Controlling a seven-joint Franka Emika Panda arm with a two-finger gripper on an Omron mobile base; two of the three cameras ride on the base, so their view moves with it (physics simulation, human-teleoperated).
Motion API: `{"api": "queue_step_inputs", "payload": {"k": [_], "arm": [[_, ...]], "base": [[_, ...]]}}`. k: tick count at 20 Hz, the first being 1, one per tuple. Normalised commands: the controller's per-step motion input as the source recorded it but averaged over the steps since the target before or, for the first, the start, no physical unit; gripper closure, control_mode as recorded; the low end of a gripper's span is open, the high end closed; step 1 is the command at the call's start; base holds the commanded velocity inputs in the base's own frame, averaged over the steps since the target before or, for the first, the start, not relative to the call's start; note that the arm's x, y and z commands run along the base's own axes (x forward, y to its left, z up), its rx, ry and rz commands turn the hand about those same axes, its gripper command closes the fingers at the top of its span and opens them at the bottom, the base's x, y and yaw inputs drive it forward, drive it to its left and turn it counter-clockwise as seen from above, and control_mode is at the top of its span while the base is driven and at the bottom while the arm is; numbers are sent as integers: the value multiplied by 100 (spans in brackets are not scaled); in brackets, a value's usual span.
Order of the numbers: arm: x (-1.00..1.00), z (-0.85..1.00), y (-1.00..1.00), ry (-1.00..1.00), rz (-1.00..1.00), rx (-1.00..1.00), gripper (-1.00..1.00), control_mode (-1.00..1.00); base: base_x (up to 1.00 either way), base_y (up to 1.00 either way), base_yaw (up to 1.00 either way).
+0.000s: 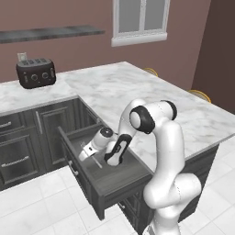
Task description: Organize the utensils by type. Pick up the wooden spoons from the counter and place them in the open cabinet. Then pick up the metallic utensils from the counter and place them in the open drawer.
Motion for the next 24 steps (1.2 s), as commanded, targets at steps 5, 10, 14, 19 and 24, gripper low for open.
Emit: {"api": "queue_step_inputs", "payload": {"k": [5,10,14,19,24], "arm": [[4,9,-7,28,-7,-10,100,-100],[22,30,-19,31,-12,-13,100,-100],[42,55,-21,28,-9,-8,100,-100],[72,67,-29,29,-3,-5,100,-100],[71,34,-31,32,-1,-9,100,-100]], "base": [[0,0,0],[0,0,0],[0,0,0],[0,0,0],[0,0,0]]}}
